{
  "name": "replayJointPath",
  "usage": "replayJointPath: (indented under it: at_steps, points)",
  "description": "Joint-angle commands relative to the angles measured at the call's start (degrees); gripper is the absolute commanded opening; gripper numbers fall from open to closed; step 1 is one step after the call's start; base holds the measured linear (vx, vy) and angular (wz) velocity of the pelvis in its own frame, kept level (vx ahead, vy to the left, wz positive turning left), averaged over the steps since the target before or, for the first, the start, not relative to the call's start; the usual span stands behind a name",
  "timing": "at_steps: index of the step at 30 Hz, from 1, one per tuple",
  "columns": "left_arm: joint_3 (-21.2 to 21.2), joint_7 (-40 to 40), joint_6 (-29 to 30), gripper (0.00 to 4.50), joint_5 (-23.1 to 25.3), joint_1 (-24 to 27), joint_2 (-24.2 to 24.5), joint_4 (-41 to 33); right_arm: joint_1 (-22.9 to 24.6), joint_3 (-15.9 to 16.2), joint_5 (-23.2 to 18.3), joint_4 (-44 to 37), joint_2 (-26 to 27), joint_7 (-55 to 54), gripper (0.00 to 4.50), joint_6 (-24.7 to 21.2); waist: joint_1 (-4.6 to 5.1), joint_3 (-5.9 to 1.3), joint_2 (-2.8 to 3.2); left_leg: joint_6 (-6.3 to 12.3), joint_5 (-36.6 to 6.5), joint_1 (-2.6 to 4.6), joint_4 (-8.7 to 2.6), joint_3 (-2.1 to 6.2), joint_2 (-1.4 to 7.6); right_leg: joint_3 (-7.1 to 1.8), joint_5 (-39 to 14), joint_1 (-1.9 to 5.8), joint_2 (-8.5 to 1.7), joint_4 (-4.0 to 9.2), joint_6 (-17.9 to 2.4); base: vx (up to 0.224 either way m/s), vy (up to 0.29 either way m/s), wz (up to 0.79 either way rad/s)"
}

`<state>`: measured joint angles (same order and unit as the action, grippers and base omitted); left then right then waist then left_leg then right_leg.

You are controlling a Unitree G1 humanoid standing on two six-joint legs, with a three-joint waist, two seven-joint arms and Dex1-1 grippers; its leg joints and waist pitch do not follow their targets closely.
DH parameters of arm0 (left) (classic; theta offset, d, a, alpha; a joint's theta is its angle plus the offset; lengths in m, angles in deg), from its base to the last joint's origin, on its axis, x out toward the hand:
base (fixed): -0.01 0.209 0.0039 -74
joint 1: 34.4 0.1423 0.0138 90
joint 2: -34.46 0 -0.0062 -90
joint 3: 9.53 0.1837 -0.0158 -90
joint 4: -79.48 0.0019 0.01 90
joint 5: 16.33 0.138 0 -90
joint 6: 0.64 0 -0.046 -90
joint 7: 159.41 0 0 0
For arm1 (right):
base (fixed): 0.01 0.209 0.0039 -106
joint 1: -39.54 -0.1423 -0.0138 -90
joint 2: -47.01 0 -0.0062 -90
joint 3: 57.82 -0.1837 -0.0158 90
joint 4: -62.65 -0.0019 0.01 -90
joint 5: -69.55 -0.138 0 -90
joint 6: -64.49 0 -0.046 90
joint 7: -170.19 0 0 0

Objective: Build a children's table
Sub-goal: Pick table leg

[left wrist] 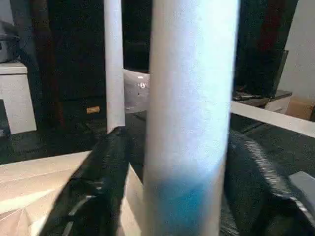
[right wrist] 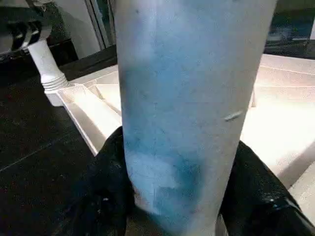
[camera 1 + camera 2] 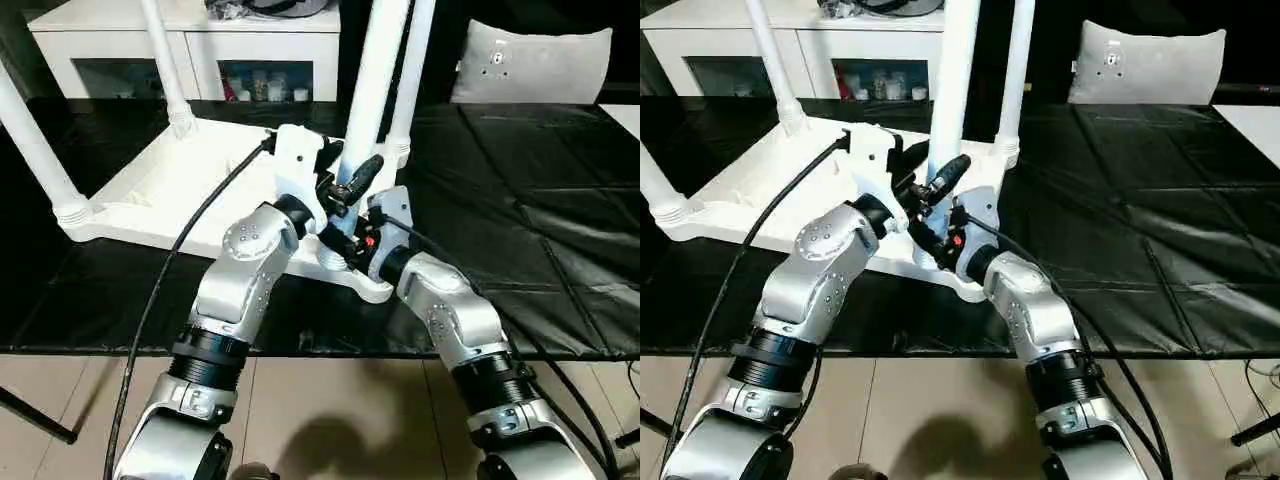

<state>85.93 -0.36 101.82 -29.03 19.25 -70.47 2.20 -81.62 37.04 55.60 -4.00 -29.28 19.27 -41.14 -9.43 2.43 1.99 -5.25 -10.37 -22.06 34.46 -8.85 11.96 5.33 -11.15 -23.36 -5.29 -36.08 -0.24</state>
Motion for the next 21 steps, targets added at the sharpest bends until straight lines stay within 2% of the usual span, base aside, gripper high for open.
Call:
replayJointPath:
  at_steps: [1, 5, 6, 9, 13, 21]
  points:
    - [-0.12, -0.06, -0.26, 2.58, 0.25, -0.76, 0.0, 0.54, -1.06, -0.28, 0.05, -0.06, 0.15, 0.22, 1.96, 0.9, 0.19, -4.21, -0.03, -0.08, -7.07, 0.5, -3.77, -0.18, 0.77, -2.75, -1.12, 3.64, -2.84, 3.62, -10.03, 0.0, 0.0, 0.0]
    - [-0.12, -0.25, -0.59, 2.29, 0.38, -0.82, -0.26, 0.91, -0.95, -0.06, 0.16, 0.02, 0.23, 0.4, 1.96, 1.26, 0.14, -4.21, -0.05, -0.19, -7.53, 0.49, -3.82, -0.17, 0.8, -2.79, -2.12, 3.67, -2.91, 3.71, -9.84, 0.0, 0.0, 0.0]
    - [-0.2, -0.4, -0.59, 2.07, 0.27, -0.9, -0.36, 1.03, -0.95, -0.12, 0.26, 0.06, 0.22, 0.44, 1.96, 1.28, 0.17, -4.23, 0.05, -0.19, -7.27, 0.45, -3.8, -0.13, 0.78, -2.78, -1.76, 3.68, -2.88, 3.65, -9.83, 0.0, 0.0, 0.0]
    - [-0.28, -0.53, -0.65, 1.92, 0.26, -1.1, -0.49, 1.28, -1.07, -0.27, 0.49, 0.33, 0.09, 0.5, 1.96, 1.3, 0.21, -4.22, 0.02, -0.18, -7.34, 0.47, -3.79, -0.15, 0.76, -2.76, -1.38, 3.66, -2.83, 3.66, -9.93, 0.0, 0.0, 0.0]
    - [-0.4, -0.54, -0.66, 1.86, 0.19, -1.11, -0.6, 1.32, -1.18, -0.17, 0.68, 0.45, 0.04, 0.48, 1.96, 1.31, 0.24, -4.21, -0.25, -0.04, -7.08, 0.46, -3.81, -0.18, 0.79, -2.77, -1.11, 3.68, -2.85, 3.63, -10.13, 0.0, 0.0, 0.0]
    - [-0.63, -0.58, -0.51, 1.85, -0.2, -0.96, -0.95, 1.31, -1.3, 0.13, 1.51, 0.58, -0.32, -0.07, 1.96, 1.04, 0.25, -4.11, -0.19, -0.13, -7.97, 0.5, -3.91, -0.2, 0.82, -2.81, -3.07, 3.61, -2.93, 3.85, -9.73, 0.0, 0.0, 0.0]
